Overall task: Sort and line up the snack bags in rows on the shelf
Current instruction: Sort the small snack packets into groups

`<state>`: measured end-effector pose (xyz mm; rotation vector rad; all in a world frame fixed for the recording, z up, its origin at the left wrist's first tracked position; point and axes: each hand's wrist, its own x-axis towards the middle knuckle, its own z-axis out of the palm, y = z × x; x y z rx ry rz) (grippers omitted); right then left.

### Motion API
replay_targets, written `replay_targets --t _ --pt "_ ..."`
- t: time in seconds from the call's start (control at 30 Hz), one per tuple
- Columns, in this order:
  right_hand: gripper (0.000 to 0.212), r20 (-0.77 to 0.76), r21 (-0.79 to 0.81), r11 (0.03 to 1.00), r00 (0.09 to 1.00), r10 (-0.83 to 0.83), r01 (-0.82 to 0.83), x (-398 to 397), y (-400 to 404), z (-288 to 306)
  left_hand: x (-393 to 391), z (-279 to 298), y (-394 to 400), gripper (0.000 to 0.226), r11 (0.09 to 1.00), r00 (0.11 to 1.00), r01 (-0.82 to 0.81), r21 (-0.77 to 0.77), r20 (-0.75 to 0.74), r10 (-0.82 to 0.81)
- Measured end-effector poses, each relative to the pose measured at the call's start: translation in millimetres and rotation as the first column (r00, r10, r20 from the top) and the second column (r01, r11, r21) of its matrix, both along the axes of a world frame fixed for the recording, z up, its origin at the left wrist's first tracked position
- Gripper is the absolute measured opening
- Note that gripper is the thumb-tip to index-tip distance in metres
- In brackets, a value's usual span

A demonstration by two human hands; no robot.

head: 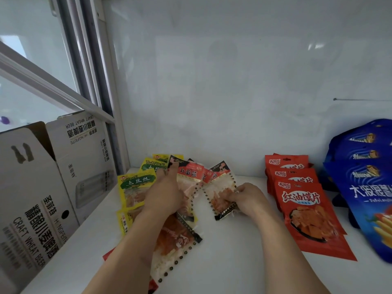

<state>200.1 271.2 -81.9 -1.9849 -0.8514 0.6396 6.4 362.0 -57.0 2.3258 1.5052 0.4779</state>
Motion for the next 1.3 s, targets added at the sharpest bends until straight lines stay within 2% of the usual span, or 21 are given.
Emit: replay_targets --t 0.1,0.27,0.4,0.6,0.77,0.87,1.0,1.1,1.17,1.3 --pt "0.036 -0.017 0.037 0.998 0.998 -0.055 0.055 1 -3 1 0 3 3 0.081 0.998 0.988 0.045 -0.043 0.151 -0.038" --pt "0.018 -0.01 0.2 0.971 0.991 -0.133 0.132 12 -3 -3 3 9 10 0.064 0.996 0.879 0.05 -0.073 0.476 -0.009" --pt "0.022 -0.131 0.336 0.923 0.98 -0.152 0.188 14 -2 -2 8 12 11 0.055 0.989 0.767 0.065 -0.13 0.64 0.034" --pt "0.021 -0.131 0.388 0.897 0.976 -0.175 0.213 17 3 -6 18 15 9 0.064 0.977 0.728 0.106 -0.187 0.684 0.052" --pt "0.015 0.046 0.289 0.903 0.938 -0.345 0.318 21 15 -19 33 15 8 0.09 0.965 0.719 0.125 -0.231 0.691 0.072" --pt "0.02 0.118 0.217 0.91 0.916 -0.383 0.353 23 20 -22 41 15 8 0.1 0.949 0.686 0.127 -0.29 0.716 0.127" --pt "0.025 0.107 0.188 0.912 0.915 -0.389 0.365 28 23 -22 61 6 8 0.086 0.917 0.67 0.159 -0.366 0.722 0.171" --pt "0.016 0.086 0.205 0.9 0.909 -0.407 0.384 32 23 -21 79 -6 6 0.057 0.898 0.693 0.136 -0.418 0.688 0.215" --pt "0.015 0.058 0.214 0.898 0.913 -0.404 0.384 32 21 -17 95 -14 0 0.05 0.872 0.694 0.151 -0.466 0.679 0.242" --pt "0.033 0.014 0.227 0.895 0.917 -0.398 0.385 29 19 -12 120 -23 -13 0.033 0.845 0.68 0.165 -0.509 0.679 0.277"
